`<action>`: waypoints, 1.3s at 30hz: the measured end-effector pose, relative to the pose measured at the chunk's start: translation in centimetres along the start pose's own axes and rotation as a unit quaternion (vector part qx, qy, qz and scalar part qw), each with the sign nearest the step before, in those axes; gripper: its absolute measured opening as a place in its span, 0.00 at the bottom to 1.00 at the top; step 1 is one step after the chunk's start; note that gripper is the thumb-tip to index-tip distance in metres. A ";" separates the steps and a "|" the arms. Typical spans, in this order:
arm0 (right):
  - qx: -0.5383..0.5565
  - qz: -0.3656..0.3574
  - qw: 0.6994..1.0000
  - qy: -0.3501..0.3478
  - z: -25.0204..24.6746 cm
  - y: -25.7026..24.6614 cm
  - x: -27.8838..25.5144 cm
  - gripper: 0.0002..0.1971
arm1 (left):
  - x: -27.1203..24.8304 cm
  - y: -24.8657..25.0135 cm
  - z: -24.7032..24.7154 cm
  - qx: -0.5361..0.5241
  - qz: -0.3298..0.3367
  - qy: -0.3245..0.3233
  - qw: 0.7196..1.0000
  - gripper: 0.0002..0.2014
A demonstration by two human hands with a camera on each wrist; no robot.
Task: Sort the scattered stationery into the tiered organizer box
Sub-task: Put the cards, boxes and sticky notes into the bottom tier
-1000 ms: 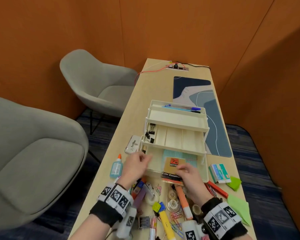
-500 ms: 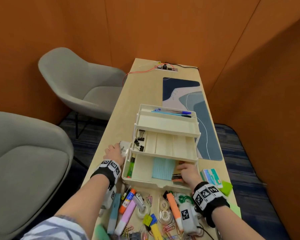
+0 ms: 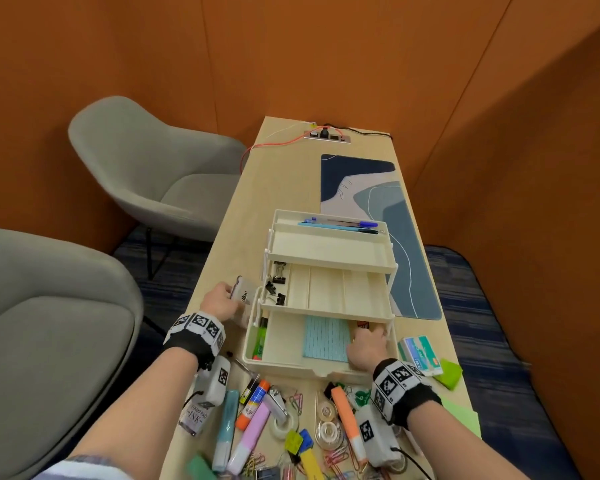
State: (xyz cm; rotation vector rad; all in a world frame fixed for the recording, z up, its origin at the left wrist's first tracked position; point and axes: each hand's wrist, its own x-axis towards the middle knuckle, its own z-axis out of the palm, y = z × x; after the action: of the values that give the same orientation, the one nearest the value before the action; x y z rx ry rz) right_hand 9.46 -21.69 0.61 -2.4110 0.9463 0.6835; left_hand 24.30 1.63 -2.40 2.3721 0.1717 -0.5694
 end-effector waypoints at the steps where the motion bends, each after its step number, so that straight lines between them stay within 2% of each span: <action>1: -0.002 0.000 1.000 -0.010 -0.2 -0.1 -0.1 0.20 | -0.4 0.0 -0.6 -0.013 0.005 0.009 1.000 0.20; 4: 0.015 -0.008 1.000 -0.020 -0.7 -0.2 -0.2 0.23 | -2.1 -0.3 -2.6 -0.051 0.017 0.044 0.998 0.17; 6: 0.016 -0.025 0.999 0.011 -0.7 0.0 -0.6 0.21 | -3.5 -0.7 -4.0 -0.067 0.034 0.079 0.994 0.17; 9: -0.066 -0.067 0.993 0.070 0.3 0.8 -1.5 0.18 | -6.3 -1.1 -5.9 -0.115 0.066 0.118 0.984 0.16; 11: -0.141 -0.105 0.982 0.073 0.8 1.1 -1.8 0.17 | -8.3 -1.3 -6.9 -0.151 0.083 0.117 0.978 0.15; 13: -0.199 -0.159 0.967 0.028 0.9 1.1 -1.7 0.16 | -10.4 -1.3 -7.3 -0.207 0.088 0.072 0.972 0.13; 15: -0.198 -0.191 0.961 -0.025 0.7 1.2 -1.3 0.18 | -12.2 -1.2 -7.1 -0.253 0.080 -0.024 0.964 0.13; 18: -0.146 -0.170 0.972 -0.068 0.0 1.1 -0.8 0.24 | -14.6 0.1 -5.2 -0.238 0.063 -0.193 0.950 0.15; 20: -0.106 -0.143 0.982 -0.066 -0.5 1.3 -0.8 0.29 | -15.5 1.3 -3.2 -0.221 0.060 -0.258 0.938 0.14; 21: -0.103 -0.138 0.983 -0.061 -0.9 1.5 -0.9 0.28 | -15.8 2.1 -2.1 -0.220 0.057 -0.277 0.934 0.14; 26: -0.022 -0.190 0.982 0.008 -1.6 3.3 -2.6 0.18 | -13.5 5.4 3.9 -0.225 0.005 -0.288 0.931 0.15; 30: -0.005 -0.240 0.965 0.110 -1.1 6.9 -5.2 0.14 | -12.2 8.5 7.6 -0.247 -0.039 -0.315 0.915 0.09; 32: 0.004 -0.264 0.952 0.156 -0.8 8.7 -6.8 0.13 | -11.7 9.9 9.2 -0.260 -0.064 -0.311 0.912 0.12; 34: 0.014 -0.262 0.950 0.167 -0.4 10.1 -7.4 0.14 | -11.0 10.8 10.7 -0.258 -0.081 -0.301 0.914 0.14; 37: 0.047 -0.256 0.952 0.163 0.3 11.7 -7.7 0.11 | -10.0 11.6 12.9 -0.207 -0.060 -0.273 0.938 0.13; 39: 0.055 -0.257 0.950 0.172 0.7 12.6 -7.7 0.11 | -9.9 11.7 13.9 -0.113 -0.022 -0.241 0.964 0.17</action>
State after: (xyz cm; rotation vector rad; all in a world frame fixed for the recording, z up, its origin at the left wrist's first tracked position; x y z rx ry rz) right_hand -4.65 -25.81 1.70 -2.5595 0.4171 0.0210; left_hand 13.70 -16.06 -0.43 1.9506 0.0650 -1.0681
